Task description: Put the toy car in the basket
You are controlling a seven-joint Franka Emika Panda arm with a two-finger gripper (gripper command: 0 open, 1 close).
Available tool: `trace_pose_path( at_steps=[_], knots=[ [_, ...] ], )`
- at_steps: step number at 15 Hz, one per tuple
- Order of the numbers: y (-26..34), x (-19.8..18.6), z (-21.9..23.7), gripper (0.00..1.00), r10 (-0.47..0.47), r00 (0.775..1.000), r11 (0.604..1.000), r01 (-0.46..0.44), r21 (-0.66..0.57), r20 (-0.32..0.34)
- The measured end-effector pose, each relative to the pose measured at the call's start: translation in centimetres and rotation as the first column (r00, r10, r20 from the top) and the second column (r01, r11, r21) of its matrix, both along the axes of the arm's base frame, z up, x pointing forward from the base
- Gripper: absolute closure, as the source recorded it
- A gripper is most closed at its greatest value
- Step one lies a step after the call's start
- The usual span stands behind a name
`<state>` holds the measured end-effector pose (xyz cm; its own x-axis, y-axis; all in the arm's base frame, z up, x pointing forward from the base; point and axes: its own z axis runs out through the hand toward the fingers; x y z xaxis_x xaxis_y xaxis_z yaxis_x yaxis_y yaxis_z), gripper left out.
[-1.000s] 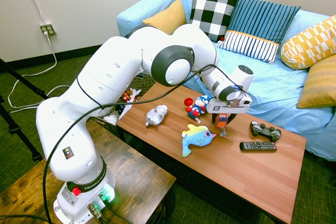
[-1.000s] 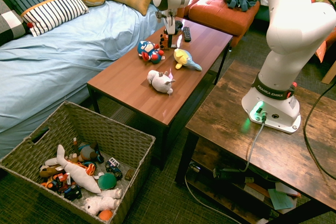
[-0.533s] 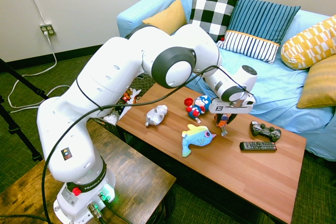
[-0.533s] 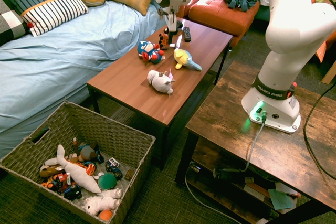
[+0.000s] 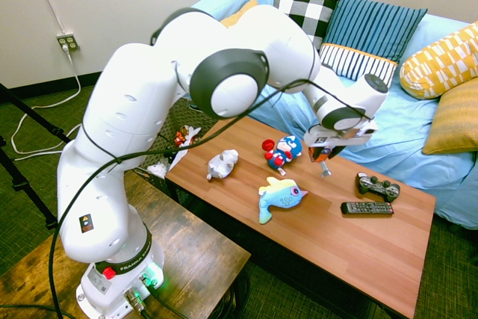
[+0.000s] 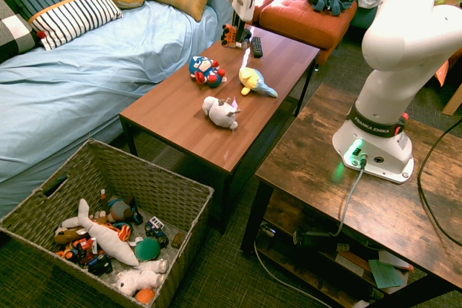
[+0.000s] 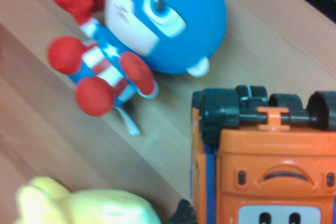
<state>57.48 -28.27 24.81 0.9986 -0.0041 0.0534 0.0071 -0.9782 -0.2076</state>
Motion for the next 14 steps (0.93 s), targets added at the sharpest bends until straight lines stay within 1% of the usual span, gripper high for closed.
trace_pose_path(
  at_steps=[2,3,6,8,11,13,14],
  knots=[
    [6.1,-0.5,3.2,1.00,0.091,0.996,0.996,-0.091,0.026,0.006],
    [10.0,-0.7,4.6,1.00,0.145,0.989,0.989,-0.145,0.023,0.011],
    [23.8,-3.0,8.0,1.00,0.295,0.955,0.955,-0.295,0.009,0.001],
    [35.0,-6.9,9.5,1.00,0.355,0.934,0.935,-0.355,-0.004,-0.032],
    [52.1,-15.3,12.0,1.00,0.429,0.901,0.901,-0.432,-0.049,-0.059],
    [61.6,-19.8,13.5,1.00,0.455,0.889,0.883,-0.458,-0.098,-0.052],
    [64.7,-20.3,14.0,1.00,0.455,0.889,0.880,-0.457,-0.130,-0.045]
  ],
)
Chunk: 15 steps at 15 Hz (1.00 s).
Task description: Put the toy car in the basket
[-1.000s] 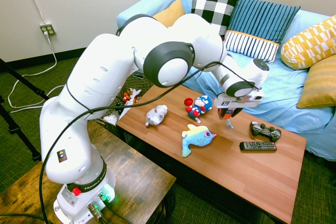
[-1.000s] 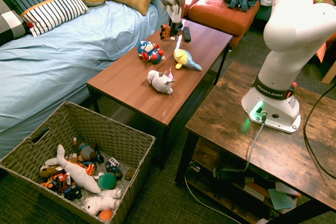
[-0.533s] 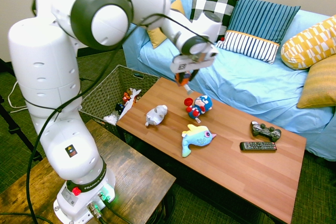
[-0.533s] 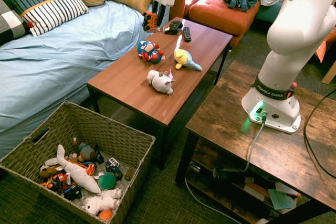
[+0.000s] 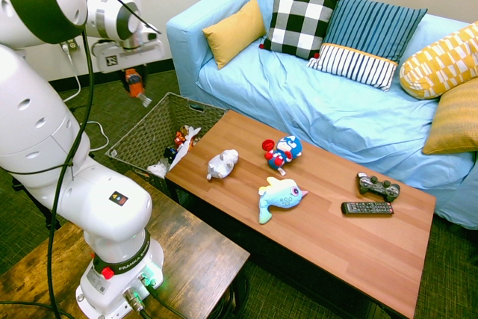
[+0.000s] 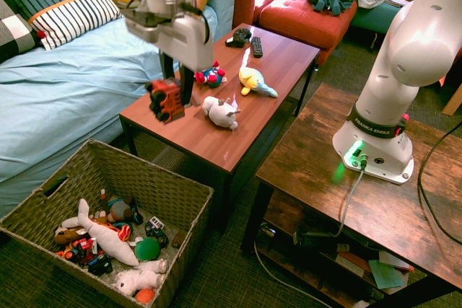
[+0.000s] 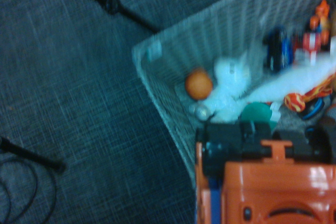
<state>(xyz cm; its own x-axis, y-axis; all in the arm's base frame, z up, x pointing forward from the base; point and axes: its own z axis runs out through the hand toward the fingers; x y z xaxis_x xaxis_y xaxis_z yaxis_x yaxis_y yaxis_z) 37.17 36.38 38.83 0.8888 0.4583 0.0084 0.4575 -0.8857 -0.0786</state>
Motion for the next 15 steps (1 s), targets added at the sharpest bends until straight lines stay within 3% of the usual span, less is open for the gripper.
trace_pose_path(
  at_steps=[1,5,7,12,15],
  knots=[
    [1.7,0.6,-0.2,0.00,-0.008,1.000,1.000,0.008,-0.024,0.006],
    [2.8,8.0,-2.4,0.00,-0.072,0.995,0.997,0.070,-0.037,-0.065],
    [3.9,8.9,-1.2,0.00,-0.070,0.995,0.997,0.068,-0.034,-0.073],
    [2.4,10.8,-0.2,0.00,-0.108,0.993,0.993,0.105,-0.049,-0.055],
    [-5.5,15.5,2.4,0.00,-0.209,0.978,0.976,0.210,-0.055,0.012]
  ],
)
